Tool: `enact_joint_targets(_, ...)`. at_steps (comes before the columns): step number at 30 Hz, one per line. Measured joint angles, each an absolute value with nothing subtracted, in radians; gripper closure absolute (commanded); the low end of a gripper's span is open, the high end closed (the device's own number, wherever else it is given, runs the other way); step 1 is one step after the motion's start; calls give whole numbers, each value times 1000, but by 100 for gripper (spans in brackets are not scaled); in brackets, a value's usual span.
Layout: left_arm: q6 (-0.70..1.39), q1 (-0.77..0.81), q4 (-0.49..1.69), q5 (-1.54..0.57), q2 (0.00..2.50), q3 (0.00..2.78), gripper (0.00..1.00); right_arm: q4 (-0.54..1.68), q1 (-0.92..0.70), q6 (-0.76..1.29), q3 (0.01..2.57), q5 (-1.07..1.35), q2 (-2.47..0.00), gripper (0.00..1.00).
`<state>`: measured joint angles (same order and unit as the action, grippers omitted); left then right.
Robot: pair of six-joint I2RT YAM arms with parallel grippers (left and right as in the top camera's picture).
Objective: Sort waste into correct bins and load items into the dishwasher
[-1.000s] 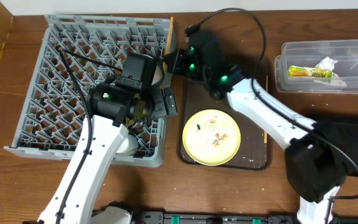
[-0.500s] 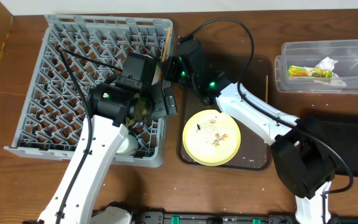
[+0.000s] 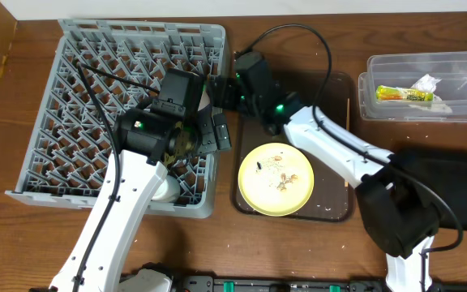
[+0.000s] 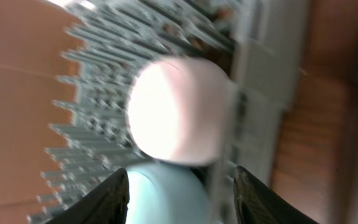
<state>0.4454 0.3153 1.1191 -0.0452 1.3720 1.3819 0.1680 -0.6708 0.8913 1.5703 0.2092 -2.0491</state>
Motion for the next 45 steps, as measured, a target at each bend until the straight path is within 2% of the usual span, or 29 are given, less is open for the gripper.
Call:
enact_joint_targets(7, 445, 315, 1119, -45, 1372, 1382, 0, 689, -443, 658, 1570, 193, -1868, 42)
enact_joint_targets(12, 445, 315, 1119, -45, 1372, 1382, 0, 878, -368, 551, 1572, 69, -1803, 42)
enact_joint_targets(18, 445, 315, 1119, -45, 1372, 1381, 0, 901, -324, 517, 1572, 29, -1803, 41)
enact_joint_targets(39, 445, 315, 1119, -45, 1372, 1382, 0, 930, -324, 506, 1572, 25, -1803, 41)
enact_joint_targets(45, 445, 315, 1119, -45, 1372, 1381, 0, 930, -324, 503, 1572, 7, -1803, 31)
